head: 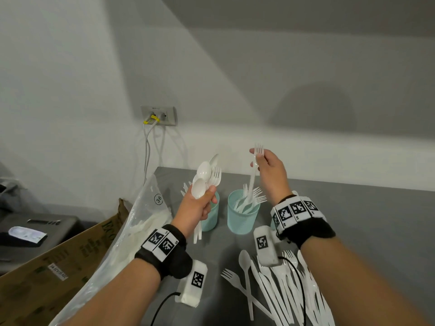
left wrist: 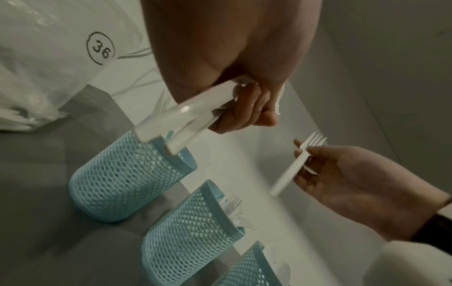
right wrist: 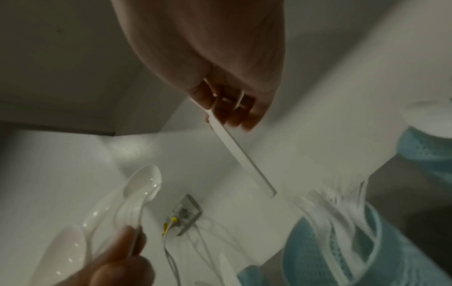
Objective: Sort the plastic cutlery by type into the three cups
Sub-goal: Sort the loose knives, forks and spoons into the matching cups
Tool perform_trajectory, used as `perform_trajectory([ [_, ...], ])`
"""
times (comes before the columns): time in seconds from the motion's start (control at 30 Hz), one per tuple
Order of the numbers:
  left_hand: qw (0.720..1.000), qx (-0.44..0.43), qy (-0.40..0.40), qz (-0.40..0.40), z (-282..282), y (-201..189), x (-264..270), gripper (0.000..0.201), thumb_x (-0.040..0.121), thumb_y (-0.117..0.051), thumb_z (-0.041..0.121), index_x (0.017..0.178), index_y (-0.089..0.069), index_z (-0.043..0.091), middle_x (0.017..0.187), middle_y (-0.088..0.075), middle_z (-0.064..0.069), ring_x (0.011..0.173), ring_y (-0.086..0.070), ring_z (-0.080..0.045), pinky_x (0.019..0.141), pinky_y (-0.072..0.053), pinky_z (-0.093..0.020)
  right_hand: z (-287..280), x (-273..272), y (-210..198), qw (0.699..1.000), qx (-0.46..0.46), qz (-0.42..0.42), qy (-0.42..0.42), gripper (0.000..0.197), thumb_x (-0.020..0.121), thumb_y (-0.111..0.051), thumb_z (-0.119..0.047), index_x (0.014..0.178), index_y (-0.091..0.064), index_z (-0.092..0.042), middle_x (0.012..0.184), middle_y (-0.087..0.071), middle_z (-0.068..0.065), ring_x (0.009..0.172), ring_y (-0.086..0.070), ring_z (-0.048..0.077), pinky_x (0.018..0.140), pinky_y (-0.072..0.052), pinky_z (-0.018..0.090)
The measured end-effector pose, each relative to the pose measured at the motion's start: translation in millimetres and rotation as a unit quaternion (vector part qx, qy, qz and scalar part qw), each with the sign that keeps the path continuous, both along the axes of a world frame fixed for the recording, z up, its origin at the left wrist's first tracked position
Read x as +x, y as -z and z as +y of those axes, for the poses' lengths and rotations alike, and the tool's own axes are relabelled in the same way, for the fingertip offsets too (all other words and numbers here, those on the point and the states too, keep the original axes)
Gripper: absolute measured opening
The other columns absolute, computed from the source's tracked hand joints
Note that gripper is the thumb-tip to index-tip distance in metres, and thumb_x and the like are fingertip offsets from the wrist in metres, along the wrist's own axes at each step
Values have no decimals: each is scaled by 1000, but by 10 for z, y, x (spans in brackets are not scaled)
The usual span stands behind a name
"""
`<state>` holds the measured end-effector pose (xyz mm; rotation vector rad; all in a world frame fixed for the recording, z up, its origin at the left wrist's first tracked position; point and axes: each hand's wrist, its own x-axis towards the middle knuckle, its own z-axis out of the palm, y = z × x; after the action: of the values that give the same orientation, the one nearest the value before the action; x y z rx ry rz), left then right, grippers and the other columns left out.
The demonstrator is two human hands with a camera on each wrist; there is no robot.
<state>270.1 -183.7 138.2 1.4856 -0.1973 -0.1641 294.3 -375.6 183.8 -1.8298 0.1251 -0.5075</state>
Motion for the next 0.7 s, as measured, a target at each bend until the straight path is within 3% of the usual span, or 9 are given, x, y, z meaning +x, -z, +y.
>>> perform_trajectory([
  [0.07, 1000, -1, 10, -5, 3, -12, -18, 13, 98, -50, 23, 95, -52, 11, 74, -57, 0, 43, -31, -6, 40, -25, -15, 26, -11, 19, 1000, -9, -19, -10, 29, 100, -38, -22, 115, -63, -23, 89, -65, -5, 72, -54, 7, 67, -44, 13],
  [0.13, 1000, -9, 14, -3, -3, -23, -38, 11, 97, -51, 24, 95, -53, 13, 75, -58, 0, 44, -31, -7, 41, -26, -16, 36, -7, 147, 1000, -11, 4, -9, 30, 101, -38, -22, 119, -61, -22, 89, -65, -2, 65, -51, 5, 70, -47, 22],
  [0.23, 1000, -24, 16, 5, -9, -40, -53, 11, 97, -53, 23, 97, -53, 12, 76, -61, 1, 45, -30, -7, 40, -25, -16, 13, -31, 357, 995, -7, 104, -8, 35, 99, -38, -16, 128, -57, -15, 82, -61, -1, 63, -52, 12, 79, -50, 37],
  [0.3, 999, -29, 16, 10, -17, -57, -63, 12, 96, -54, 23, 98, -53, 11, 76, -61, 2, 45, -30, -7, 40, -25, -16, 14, -80, 419, 987, -19, 155, -19, 39, 94, -43, -11, 132, -53, -14, 97, -57, 1, 79, -55, 15, 90, -49, 39],
  [0.37, 999, -31, 18, 16, -34, -73, -69, 16, 96, -54, 24, 99, -53, 9, 73, -61, 4, 44, -31, -6, 40, -25, -16, 39, -136, 405, 989, -40, 146, -3, 38, 91, -49, -11, 128, -55, -17, 114, -47, 2, 101, -50, 14, 96, -41, 29],
  [0.43, 999, -31, 21, 19, -62, -83, -83, 18, 97, -53, 25, 99, -53, 7, 69, -60, 7, 43, -31, -5, 39, -25, -15, 125, -211, 323, 995, -17, 100, -1, 28, 91, -52, -14, 118, -59, -20, 115, -49, 0, 106, -51, 13, 93, -37, 25],
  [0.5, 999, -33, 29, 20, -99, -89, -105, 17, 97, -53, 25, 99, -54, 8, 72, -59, 5, 42, -31, -5, 39, -25, -15, 249, -303, 218, 994, 56, 75, -52, 20, 94, -52, -22, 112, -57, -23, 108, -61, 2, 91, -56, 13, 85, -45, 29],
  [0.6, 999, -17, 36, 12, -155, -101, -152, 17, 98, -52, 26, 103, -55, 10, 68, -58, 8, 42, -31, -5, 39, -25, -16, 384, -404, 101, 981, 136, 72, -117, 29, 93, -56, -23, 121, -50, -19, 91, -63, -1, 73, -56, 12, 68, -48, 26],
  [0.7, 1000, 1, 26, 16, -182, -102, -168, 23, 97, -51, 29, 105, -53, 7, 60, -57, 13, 41, -31, -4, 40, -25, -16, 377, -407, 82, 984, 132, 61, -106, 36, 91, -59, -11, 125, -48, -15, 82, -61, -1, 70, -56, 12, 65, -48, 21],
])
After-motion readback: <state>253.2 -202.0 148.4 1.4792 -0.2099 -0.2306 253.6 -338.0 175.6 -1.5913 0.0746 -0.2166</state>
